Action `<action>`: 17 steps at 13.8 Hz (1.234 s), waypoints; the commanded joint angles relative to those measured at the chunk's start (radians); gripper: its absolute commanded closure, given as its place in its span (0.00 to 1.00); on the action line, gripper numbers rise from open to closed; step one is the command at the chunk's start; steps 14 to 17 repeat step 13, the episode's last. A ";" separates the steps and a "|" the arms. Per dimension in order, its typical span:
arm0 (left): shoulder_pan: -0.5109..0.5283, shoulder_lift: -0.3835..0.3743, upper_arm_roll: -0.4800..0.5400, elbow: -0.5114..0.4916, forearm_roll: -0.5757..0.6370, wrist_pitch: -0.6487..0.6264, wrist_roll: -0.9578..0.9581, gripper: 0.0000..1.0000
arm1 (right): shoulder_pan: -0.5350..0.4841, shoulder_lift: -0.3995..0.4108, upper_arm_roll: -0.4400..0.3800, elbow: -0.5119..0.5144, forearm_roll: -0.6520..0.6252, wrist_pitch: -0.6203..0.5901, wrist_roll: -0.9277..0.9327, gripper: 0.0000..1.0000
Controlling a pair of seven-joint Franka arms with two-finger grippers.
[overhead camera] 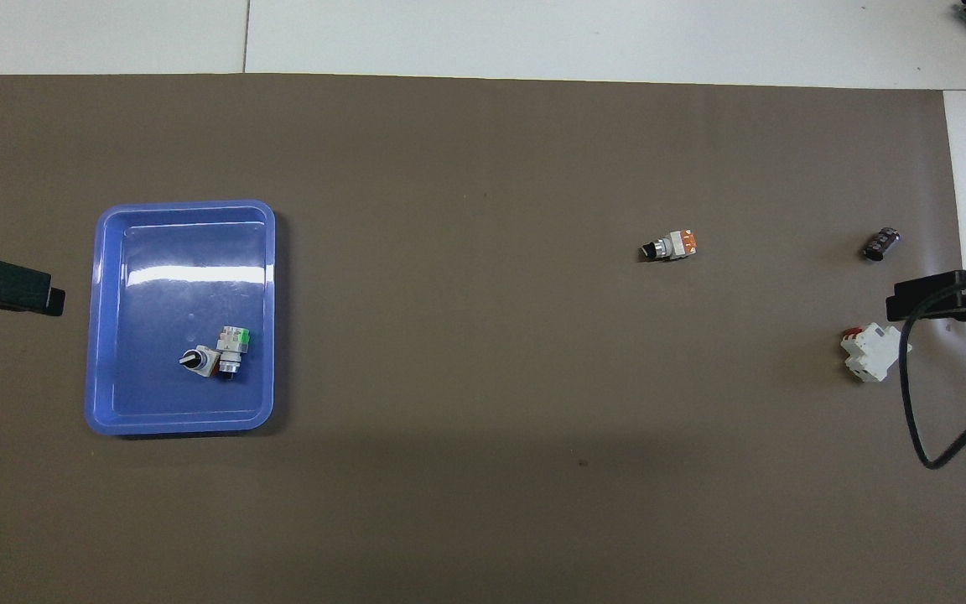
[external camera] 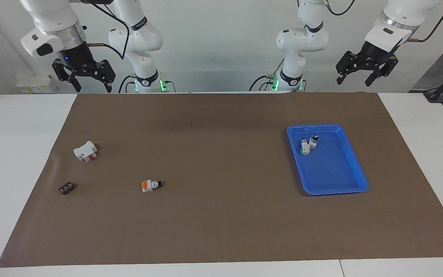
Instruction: Turn and place switch with both arms
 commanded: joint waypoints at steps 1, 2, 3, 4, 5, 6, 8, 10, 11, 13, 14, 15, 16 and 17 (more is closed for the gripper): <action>0.027 0.042 -0.023 0.081 0.022 -0.071 -0.012 0.00 | 0.001 -0.007 -0.001 -0.008 0.001 0.000 -0.022 0.00; 0.027 0.038 -0.024 0.078 0.027 -0.074 -0.013 0.00 | 0.001 -0.007 -0.001 -0.008 0.001 0.000 -0.022 0.00; 0.027 0.025 -0.027 0.066 0.022 -0.076 -0.015 0.00 | 0.001 -0.007 -0.001 -0.008 0.001 0.000 -0.022 0.00; 0.027 0.016 -0.029 0.048 0.022 -0.089 -0.015 0.00 | 0.001 -0.007 -0.001 -0.008 0.001 0.000 -0.022 0.00; 0.027 0.005 -0.029 0.037 0.022 -0.094 -0.018 0.00 | 0.001 -0.007 -0.001 -0.008 0.001 0.000 -0.022 0.00; 0.029 0.004 -0.027 0.037 0.022 -0.096 -0.018 0.00 | 0.001 -0.007 -0.001 -0.008 0.001 0.000 -0.022 0.00; 0.035 0.002 -0.021 0.026 0.022 -0.088 -0.015 0.00 | 0.001 -0.007 -0.001 -0.008 0.001 0.000 -0.022 0.00; 0.035 0.001 -0.020 0.027 0.022 -0.083 -0.013 0.00 | 0.001 -0.007 -0.001 -0.008 0.001 0.000 -0.022 0.00; 0.035 0.001 -0.020 0.026 0.022 -0.083 -0.013 0.00 | 0.001 -0.007 -0.001 -0.008 0.001 0.000 -0.022 0.00; 0.036 0.001 -0.020 0.023 0.022 -0.082 -0.013 0.00 | 0.001 -0.007 -0.001 -0.008 0.001 0.000 -0.022 0.00; 0.036 0.001 -0.020 0.023 0.022 -0.082 -0.013 0.00 | 0.001 -0.007 -0.001 -0.008 0.001 0.000 -0.022 0.00; 0.036 0.001 -0.020 0.023 0.022 -0.082 -0.013 0.00 | 0.001 -0.007 -0.001 -0.008 0.001 0.000 -0.022 0.00; 0.036 0.001 -0.020 0.023 0.022 -0.082 -0.013 0.00 | 0.001 -0.007 -0.001 -0.008 0.001 0.000 -0.022 0.00; 0.036 0.001 -0.020 0.023 0.022 -0.082 -0.013 0.00 | 0.001 -0.007 -0.001 -0.008 0.001 0.000 -0.022 0.00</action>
